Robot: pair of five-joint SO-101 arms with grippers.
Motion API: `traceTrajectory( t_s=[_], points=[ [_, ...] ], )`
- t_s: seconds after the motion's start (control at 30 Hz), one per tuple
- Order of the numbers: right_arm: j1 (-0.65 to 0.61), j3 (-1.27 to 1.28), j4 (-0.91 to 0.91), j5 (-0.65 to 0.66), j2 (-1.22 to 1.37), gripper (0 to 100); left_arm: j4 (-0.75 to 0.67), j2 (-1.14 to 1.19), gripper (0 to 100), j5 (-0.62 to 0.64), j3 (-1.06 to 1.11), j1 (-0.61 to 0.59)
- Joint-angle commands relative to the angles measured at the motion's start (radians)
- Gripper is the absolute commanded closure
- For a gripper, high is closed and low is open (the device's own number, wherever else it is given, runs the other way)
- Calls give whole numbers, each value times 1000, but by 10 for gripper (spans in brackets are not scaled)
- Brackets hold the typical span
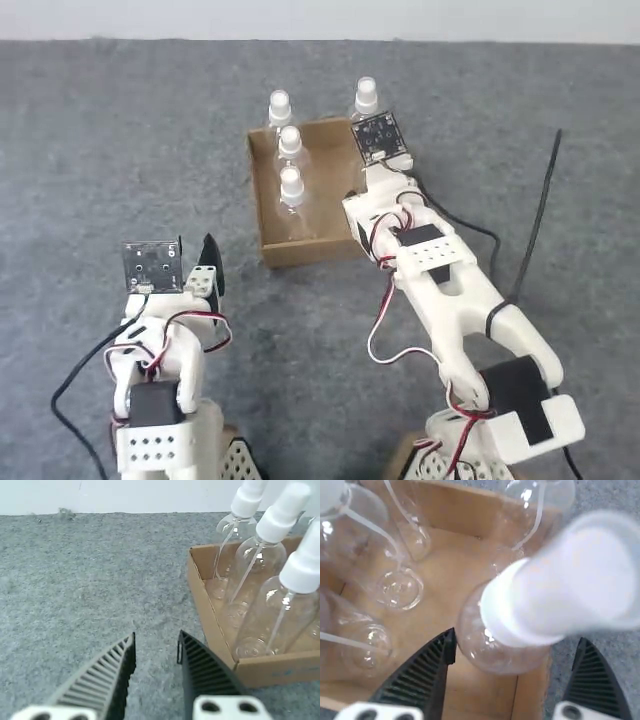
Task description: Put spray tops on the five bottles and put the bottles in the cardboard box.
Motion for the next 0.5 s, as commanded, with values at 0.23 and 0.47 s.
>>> traceTrajectory(
  t_s=[0.23, 0.47],
  points=[
    [7, -32, 61, -2, -104, 654, -32, -18, 869, -9, -7, -8],
    [5, -32, 93, 0, -127, 654, -32, -18, 869, -9, -7, -8]
  ],
)
